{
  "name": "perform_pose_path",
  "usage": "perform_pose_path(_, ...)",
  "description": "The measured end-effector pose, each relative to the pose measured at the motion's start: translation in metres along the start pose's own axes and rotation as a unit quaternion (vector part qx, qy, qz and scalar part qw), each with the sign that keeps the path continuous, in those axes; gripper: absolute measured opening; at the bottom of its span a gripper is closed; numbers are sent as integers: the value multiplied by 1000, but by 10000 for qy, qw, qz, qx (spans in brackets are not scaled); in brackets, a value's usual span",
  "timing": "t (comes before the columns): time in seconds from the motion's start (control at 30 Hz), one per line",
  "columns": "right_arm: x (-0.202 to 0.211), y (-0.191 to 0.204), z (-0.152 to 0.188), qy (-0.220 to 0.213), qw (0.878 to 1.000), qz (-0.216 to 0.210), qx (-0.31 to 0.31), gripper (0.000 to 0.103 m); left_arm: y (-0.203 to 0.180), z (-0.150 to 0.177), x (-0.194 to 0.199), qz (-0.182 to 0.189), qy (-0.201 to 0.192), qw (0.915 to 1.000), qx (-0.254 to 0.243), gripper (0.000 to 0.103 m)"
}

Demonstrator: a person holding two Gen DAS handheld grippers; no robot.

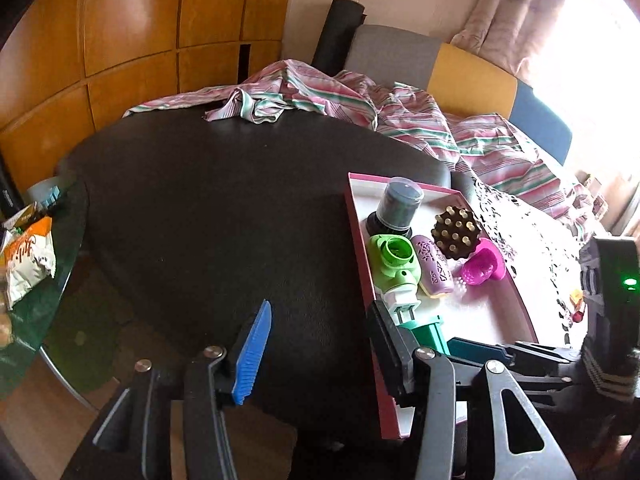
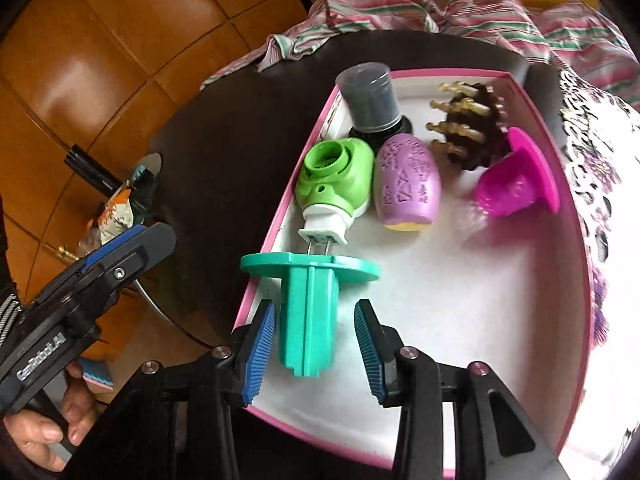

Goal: Organize rigid objects
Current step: 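Lower the green spool into the tray and open the right gripper, then move both tools back over the remaining toys on the cloth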

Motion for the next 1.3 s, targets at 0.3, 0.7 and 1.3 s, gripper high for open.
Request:
perform_pose_path(0.3,36,-24,-6,-425,9986,310,-95,41,-20,-6,11,70,-114,9994,-318,51)
perform_pose_path(0.7,78,-76,-2,-752,9944,642,-377,41,-57,-6,14,251,-72,9966,-781,52)
perform_pose_path(1.3,156,-234,2,-1202,9644,1911,-1379,41,-126,-9,5,611,16,9865,-1519,56)
Point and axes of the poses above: each gripper's, at about its wrist camera, not at the fingertips, and x roughly against the way its jaws point, y to its left, z to its underside, the point moved 9 cm from there along -x, roughly the way its jaws point, and after that the axes turned 11 degrees about z, right-handed, at the moved point
